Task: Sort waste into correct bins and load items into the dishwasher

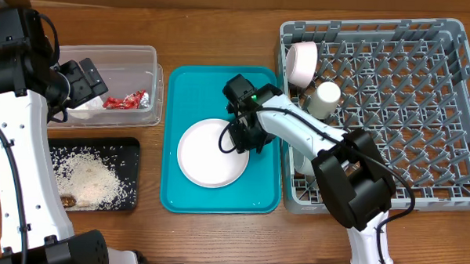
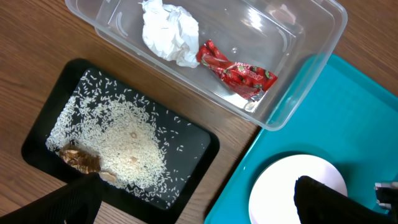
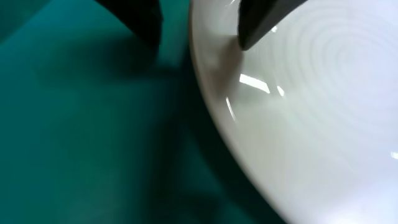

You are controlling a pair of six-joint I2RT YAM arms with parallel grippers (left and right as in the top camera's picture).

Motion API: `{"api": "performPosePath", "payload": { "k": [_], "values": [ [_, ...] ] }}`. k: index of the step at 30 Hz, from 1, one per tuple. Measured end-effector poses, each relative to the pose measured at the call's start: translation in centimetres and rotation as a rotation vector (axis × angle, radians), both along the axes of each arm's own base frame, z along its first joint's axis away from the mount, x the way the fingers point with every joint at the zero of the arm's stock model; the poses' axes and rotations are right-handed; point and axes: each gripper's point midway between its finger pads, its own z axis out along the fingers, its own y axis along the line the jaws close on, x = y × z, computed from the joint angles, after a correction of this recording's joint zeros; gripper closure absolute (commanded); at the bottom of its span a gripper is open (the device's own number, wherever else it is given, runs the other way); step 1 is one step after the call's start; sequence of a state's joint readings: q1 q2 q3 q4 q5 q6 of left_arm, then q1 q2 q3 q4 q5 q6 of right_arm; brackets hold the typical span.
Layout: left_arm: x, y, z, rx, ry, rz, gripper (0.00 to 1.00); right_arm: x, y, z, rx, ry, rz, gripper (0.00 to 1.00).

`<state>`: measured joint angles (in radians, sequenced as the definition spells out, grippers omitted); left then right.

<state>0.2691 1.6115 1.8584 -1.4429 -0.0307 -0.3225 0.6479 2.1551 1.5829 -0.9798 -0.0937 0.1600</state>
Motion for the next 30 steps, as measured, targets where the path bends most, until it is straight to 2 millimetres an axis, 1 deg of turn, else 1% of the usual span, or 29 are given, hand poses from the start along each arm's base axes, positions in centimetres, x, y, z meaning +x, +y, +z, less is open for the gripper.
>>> {"api": "performPosePath", "payload": {
  "k": [1, 4, 6, 8, 10, 14, 16, 18, 20, 23, 25, 28, 29, 30],
  "values": [
    [0.0, 0.0, 0.0, 0.0, 0.0, 0.0, 0.0, 0.0, 0.0, 0.0, 0.001, -0.003, 0.002, 0.66],
    [0.0, 0.0, 0.0, 0.0, 0.0, 0.0, 0.0, 0.2, 0.2, 0.0, 0.008, -0.009, 0.0, 0.84],
    [0.0, 0.0, 0.0, 0.0, 0.0, 0.0, 0.0, 0.2, 0.2, 0.0, 0.01, -0.008, 0.002, 0.87],
    [0.0, 0.0, 0.0, 0.0, 0.0, 0.0, 0.0, 0.2, 0.2, 0.0, 0.011, -0.007, 0.003, 0.96],
    [0.0, 0.0, 0.0, 0.0, 0.0, 0.0, 0.0, 0.2, 0.2, 0.0, 0.015, -0.001, -0.005, 0.96],
    [0.0, 0.0, 0.0, 0.0, 0.0, 0.0, 0.0, 0.3, 0.1, 0.8, 0.023, 0.015, -0.011, 0.96],
    [0.0, 0.0, 0.0, 0.0, 0.0, 0.0, 0.0, 0.6, 0.2, 1.6, 0.024, 0.014, -0.011, 0.96],
    [0.0, 0.0, 0.0, 0.0, 0.0, 0.0, 0.0, 1.4, 0.3, 2.8, 0.031, -0.007, -0.014, 0.96],
    [0.0, 0.0, 0.0, 0.0, 0.0, 0.0, 0.0, 2.2, 0.1, 4.6, 0.033, -0.036, -0.014, 0.96],
    [0.0, 0.0, 0.0, 0.0, 0.0, 0.0, 0.0, 3.3, -0.9, 8.5, 0.018, -0.108, -0.025, 0.96],
    [0.0, 0.0, 0.0, 0.0, 0.0, 0.0, 0.0, 4.1, -2.3, 12.2, -0.011, -0.201, -0.038, 0.96],
    [0.0, 0.0, 0.0, 0.0, 0.0, 0.0, 0.0, 5.0, -5.0, 19.1, -0.057, -0.407, -0.081, 0.96],
    [0.0, 0.0, 0.0, 0.0, 0.0, 0.0, 0.0, 5.2, -5.9, 21.0, -0.07, -0.464, -0.097, 0.96],
    [0.0, 0.0, 0.0, 0.0, 0.0, 0.0, 0.0, 5.2, -7.2, 23.5, -0.092, -0.545, -0.124, 0.96]
  ]
}}
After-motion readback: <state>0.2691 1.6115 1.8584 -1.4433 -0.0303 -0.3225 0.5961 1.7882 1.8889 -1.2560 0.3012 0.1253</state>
